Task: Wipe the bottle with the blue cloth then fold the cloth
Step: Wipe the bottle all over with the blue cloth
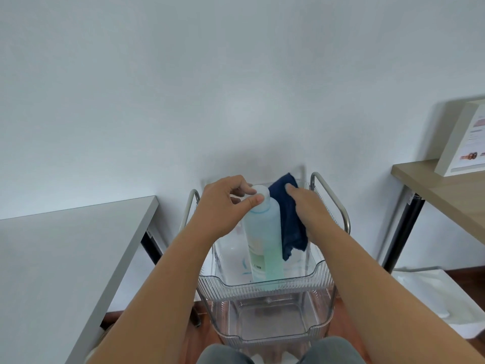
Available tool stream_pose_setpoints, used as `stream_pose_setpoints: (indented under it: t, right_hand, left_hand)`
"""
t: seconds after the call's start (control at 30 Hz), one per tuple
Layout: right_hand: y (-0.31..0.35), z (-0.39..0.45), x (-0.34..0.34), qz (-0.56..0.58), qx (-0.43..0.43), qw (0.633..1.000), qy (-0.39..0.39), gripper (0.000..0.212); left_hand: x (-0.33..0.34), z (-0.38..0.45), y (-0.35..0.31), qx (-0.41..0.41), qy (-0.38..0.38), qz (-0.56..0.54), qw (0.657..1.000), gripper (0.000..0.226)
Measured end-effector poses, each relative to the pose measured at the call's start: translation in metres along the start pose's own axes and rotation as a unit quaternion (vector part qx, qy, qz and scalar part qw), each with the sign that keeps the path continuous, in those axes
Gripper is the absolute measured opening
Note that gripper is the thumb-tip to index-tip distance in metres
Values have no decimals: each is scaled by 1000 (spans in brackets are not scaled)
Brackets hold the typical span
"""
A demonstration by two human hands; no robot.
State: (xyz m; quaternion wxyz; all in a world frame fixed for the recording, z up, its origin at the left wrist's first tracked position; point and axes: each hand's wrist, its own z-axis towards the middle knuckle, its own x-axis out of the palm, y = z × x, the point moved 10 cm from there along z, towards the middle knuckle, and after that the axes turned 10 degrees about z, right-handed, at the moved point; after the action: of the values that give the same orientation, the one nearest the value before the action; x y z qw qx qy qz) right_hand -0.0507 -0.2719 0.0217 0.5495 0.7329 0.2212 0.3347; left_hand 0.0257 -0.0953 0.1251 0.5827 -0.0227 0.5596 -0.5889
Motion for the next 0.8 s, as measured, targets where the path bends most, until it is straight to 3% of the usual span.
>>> stream_pose_setpoints:
  t: [0.1, 0.2, 0.3, 0.4, 0.53, 0.63, 0.7, 0.8]
  right_hand:
    - [4, -9, -24, 85, -23, 996, -27, 19]
    - [35, -27, -20, 99, -97, 990, 15, 17]
    - [55, -40, -11, 166, -108, 979, 53, 14]
    - [57, -41, -17, 261, -69, 963, 24, 13]
    - [56, -45, -25, 305, -65, 950, -2, 10]
    - [57, -48, -27, 308, -81, 948, -5, 7]
    - [58, -49, -27, 301, -88, 949, -7, 6]
    - [57, -50, -26, 314, -96, 945, -5, 7]
  left_hand:
    - [-8, 1, -13, 19, 3, 34, 999, 5]
    - [-5, 2, -41, 53, -4, 69, 996, 7]
    - [22, -3, -71, 99, 20, 159, 982, 28]
    - [35, -15, -85, 120, 0, 273, 954, 56]
    - [35, -30, -89, 139, -42, 293, 945, 56]
    - [44, -40, -87, 146, -26, 320, 936, 63]
    - [49, -44, -85, 144, -33, 337, 930, 55]
    - [42, -51, -91, 162, -118, 328, 923, 16]
